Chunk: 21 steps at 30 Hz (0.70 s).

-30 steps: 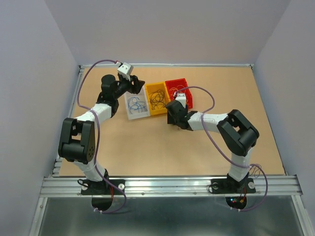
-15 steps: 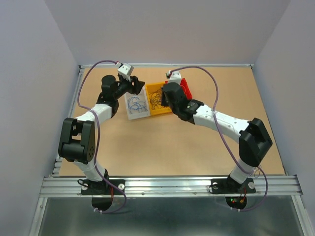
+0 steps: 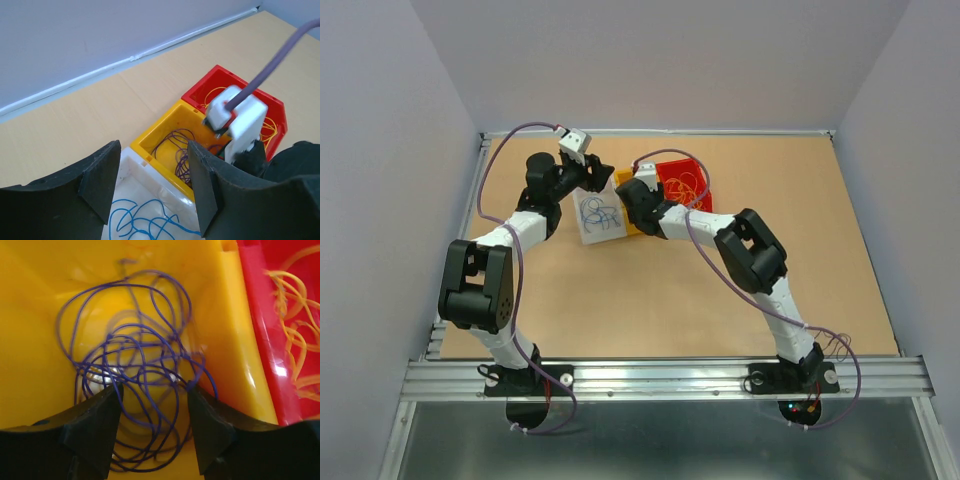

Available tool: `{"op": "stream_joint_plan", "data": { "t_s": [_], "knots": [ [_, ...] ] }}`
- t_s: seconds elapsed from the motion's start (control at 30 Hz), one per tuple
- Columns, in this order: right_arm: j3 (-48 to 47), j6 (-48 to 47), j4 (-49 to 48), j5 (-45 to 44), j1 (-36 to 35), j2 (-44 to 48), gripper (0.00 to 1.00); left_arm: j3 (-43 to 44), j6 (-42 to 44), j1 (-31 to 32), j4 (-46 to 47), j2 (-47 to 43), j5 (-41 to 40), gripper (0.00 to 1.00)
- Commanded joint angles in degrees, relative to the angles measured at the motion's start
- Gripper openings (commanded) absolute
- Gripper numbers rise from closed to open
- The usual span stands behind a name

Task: Untangle the cables

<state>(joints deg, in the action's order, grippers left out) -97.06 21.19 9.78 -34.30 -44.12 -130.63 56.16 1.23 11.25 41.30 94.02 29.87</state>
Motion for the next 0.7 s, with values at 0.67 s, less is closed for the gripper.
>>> {"op": "stream_joint_plan", "data": {
  "t_s": [0.67],
  "knots": [
    [42.6,4.0,-2.7,-3.8,0.7,62.8,0.87,-2.8,4.5,5.2,2.7,-6.1,-1.6,0.67]
  ]
}}
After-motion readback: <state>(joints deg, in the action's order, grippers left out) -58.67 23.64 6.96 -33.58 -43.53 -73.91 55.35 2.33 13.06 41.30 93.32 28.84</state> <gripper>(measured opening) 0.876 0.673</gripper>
